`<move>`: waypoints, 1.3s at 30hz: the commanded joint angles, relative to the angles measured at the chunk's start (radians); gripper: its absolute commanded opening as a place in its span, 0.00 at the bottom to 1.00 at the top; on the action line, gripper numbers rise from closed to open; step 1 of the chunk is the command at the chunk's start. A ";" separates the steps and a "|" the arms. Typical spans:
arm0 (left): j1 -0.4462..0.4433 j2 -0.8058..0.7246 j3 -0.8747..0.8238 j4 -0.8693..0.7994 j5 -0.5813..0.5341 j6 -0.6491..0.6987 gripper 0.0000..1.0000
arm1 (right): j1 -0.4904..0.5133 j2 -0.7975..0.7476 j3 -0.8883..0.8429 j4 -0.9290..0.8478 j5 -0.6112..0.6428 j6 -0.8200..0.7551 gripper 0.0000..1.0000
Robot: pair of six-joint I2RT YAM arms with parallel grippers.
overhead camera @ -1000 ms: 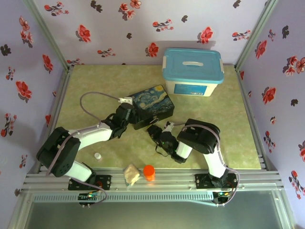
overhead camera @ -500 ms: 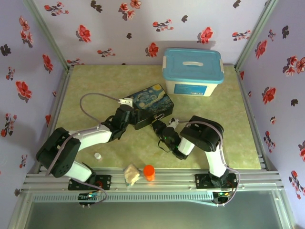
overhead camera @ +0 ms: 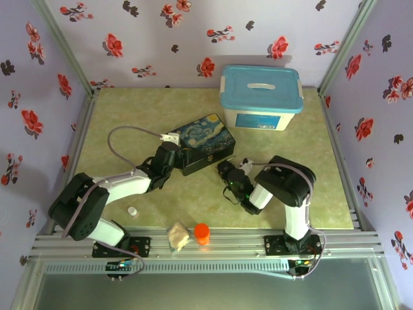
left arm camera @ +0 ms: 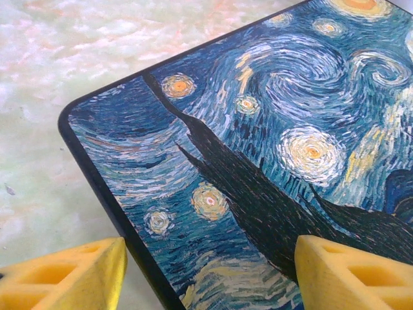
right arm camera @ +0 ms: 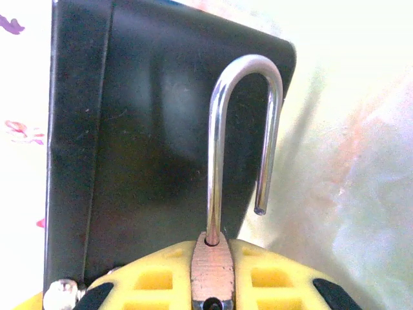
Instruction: Unlock the padlock with the key
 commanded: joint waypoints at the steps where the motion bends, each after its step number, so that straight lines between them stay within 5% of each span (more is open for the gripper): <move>1: 0.063 0.000 -0.032 -0.192 0.062 0.008 0.70 | -0.038 -0.147 0.013 -0.322 -0.109 -0.123 0.03; 6: 0.119 0.016 0.019 -0.161 0.169 0.005 0.76 | -0.067 -0.332 0.055 -0.765 -0.227 -0.274 0.04; 11: 0.177 0.087 0.065 -0.100 0.256 -0.022 0.80 | -0.141 -0.357 0.039 -0.813 -0.478 -0.351 0.03; 24: 0.275 0.145 0.253 -0.179 0.270 0.033 0.89 | -0.259 -0.430 0.103 -1.177 -0.694 -0.529 0.07; 39: 0.301 -0.063 0.276 -0.256 0.331 -0.013 0.95 | -0.403 -0.453 0.242 -1.642 -0.625 -0.815 0.25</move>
